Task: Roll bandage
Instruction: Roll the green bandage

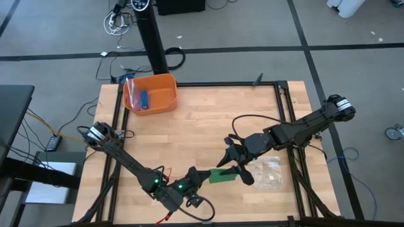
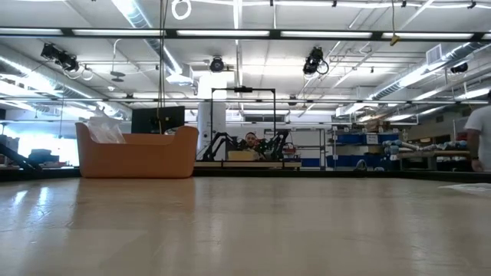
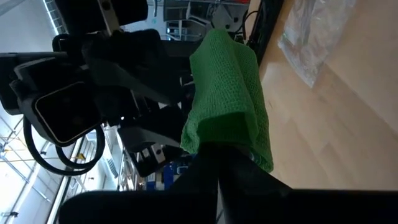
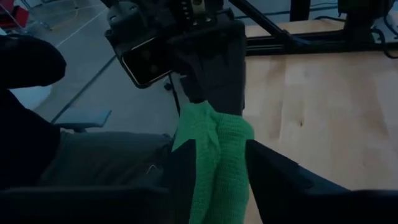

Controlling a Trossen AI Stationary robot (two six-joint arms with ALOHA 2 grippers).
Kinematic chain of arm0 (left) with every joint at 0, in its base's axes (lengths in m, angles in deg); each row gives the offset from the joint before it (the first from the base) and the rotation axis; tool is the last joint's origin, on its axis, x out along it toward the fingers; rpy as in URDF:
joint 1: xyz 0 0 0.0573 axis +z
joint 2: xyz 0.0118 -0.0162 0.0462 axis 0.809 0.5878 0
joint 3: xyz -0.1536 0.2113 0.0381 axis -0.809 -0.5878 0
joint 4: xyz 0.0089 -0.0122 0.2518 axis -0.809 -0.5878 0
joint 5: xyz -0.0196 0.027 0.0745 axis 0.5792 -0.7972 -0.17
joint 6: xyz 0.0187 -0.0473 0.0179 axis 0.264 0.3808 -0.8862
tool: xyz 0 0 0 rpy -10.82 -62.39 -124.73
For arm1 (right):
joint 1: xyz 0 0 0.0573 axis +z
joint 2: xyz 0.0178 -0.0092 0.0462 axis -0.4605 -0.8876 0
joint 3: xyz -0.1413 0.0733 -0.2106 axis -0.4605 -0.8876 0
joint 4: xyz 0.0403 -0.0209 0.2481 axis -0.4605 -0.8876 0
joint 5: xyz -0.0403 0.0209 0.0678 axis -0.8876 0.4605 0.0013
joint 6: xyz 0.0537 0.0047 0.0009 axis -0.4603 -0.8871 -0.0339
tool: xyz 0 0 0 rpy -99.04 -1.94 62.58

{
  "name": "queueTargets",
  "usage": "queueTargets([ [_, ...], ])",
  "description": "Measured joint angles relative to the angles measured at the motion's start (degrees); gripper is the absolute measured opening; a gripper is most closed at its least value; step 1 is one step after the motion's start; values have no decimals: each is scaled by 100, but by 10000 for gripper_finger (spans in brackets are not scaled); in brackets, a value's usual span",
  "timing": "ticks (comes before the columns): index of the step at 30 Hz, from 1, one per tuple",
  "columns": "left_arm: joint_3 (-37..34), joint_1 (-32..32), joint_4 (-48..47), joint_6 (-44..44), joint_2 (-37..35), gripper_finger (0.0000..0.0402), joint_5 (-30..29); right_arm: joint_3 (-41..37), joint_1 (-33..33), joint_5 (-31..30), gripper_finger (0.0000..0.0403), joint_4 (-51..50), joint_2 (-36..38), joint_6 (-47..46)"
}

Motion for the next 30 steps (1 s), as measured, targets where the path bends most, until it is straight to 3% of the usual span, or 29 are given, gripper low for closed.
queueTargets([
  [7, 0, 17, 2, 38, 0, 1, -1, 0, 43, -176, 116, -23, 0, 131],
  [19, 0, 116, 39, 40, 0, 1, 139, 0, 160, -400, 145, -21, 0, 244],
  [30, 0, 118, 68, 35, 0, 1, 153, 0, 158, -480, 64, -51, 0, 356],
])
